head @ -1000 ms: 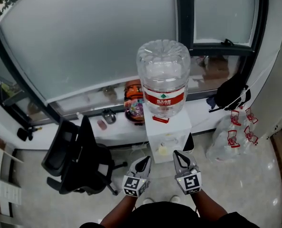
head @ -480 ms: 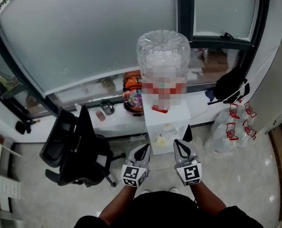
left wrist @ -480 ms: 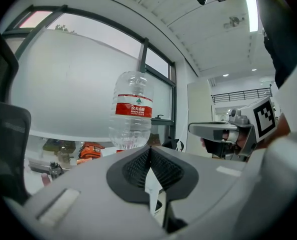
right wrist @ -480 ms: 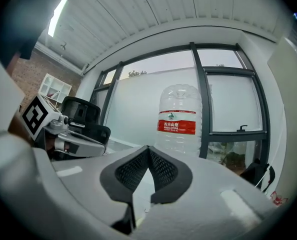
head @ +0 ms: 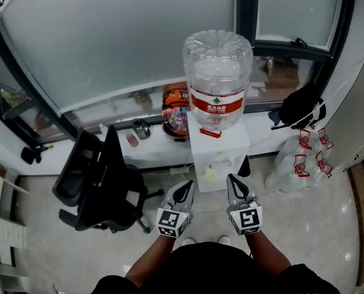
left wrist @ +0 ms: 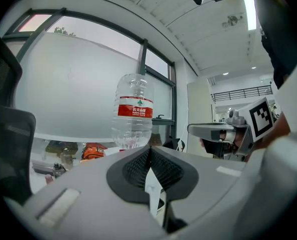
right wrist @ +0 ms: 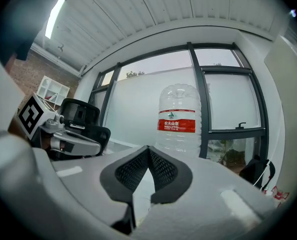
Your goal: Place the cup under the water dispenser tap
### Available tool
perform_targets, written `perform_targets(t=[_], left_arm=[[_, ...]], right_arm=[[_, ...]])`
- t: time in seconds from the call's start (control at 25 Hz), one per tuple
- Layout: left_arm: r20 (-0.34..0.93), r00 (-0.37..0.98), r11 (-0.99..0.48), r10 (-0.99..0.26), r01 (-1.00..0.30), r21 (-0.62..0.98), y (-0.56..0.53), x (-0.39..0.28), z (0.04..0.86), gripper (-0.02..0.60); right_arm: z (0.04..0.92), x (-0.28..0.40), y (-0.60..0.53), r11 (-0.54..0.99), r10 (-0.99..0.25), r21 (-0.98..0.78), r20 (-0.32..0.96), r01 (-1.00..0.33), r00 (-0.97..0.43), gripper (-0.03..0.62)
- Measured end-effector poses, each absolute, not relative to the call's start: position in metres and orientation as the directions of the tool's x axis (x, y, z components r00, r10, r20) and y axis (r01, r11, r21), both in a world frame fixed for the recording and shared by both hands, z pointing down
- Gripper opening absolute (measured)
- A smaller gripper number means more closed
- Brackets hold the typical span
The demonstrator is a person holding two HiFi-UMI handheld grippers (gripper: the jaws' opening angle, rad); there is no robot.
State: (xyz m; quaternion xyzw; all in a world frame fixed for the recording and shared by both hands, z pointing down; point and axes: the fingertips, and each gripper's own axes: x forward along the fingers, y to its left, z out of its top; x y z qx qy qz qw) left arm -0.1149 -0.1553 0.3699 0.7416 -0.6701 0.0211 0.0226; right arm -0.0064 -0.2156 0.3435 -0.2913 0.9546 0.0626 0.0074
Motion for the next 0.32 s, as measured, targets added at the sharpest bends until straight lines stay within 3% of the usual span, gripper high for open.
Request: perform_targets(t=[0.32], left_arm=[[0.073, 0.092, -0.091, -0.993, -0.996, 0.013, -0.1456, -0.1176, 0.376, 0.014]], right_arm=[[0.3516, -0.0108, -0.2082, 0.828, -0.55, 0.112, -0.031, -0.55, -0.834, 0.002]])
